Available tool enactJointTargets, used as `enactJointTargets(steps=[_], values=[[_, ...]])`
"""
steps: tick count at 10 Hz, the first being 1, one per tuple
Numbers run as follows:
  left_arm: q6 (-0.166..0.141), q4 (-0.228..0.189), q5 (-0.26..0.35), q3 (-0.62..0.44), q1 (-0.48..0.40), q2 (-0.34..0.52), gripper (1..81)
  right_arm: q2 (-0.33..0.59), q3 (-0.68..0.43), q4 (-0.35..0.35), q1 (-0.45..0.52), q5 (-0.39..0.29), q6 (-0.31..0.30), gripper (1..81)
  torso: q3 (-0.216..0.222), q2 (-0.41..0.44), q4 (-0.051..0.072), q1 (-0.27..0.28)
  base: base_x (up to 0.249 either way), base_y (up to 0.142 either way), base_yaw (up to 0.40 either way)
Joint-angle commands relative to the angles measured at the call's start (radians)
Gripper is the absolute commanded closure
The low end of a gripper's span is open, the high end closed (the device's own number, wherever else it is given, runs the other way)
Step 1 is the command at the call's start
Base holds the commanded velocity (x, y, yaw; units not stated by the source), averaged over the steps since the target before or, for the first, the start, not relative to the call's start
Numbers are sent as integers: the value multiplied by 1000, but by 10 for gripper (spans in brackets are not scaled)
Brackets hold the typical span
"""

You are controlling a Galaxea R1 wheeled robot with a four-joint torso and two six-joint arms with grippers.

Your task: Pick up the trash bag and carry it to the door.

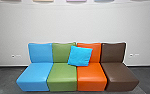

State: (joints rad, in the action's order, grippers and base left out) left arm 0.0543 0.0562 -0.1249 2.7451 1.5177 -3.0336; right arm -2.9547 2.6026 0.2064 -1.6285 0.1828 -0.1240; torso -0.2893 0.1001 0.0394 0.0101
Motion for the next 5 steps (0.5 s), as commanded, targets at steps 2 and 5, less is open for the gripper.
enactJointTargets(steps=[2, 5], values=[[1, 2, 73, -5, -12, 11, 10, 36, -64, 10, 5, -59, 0, 10, 0, 0, 0, 0, 0, 0, 0], [-1, 5, 93, -122, -12, 91, 10, 176, -307, 2, 12, -59, -11, 10, 0, 0, 0, 0, 0, 0, 0]])
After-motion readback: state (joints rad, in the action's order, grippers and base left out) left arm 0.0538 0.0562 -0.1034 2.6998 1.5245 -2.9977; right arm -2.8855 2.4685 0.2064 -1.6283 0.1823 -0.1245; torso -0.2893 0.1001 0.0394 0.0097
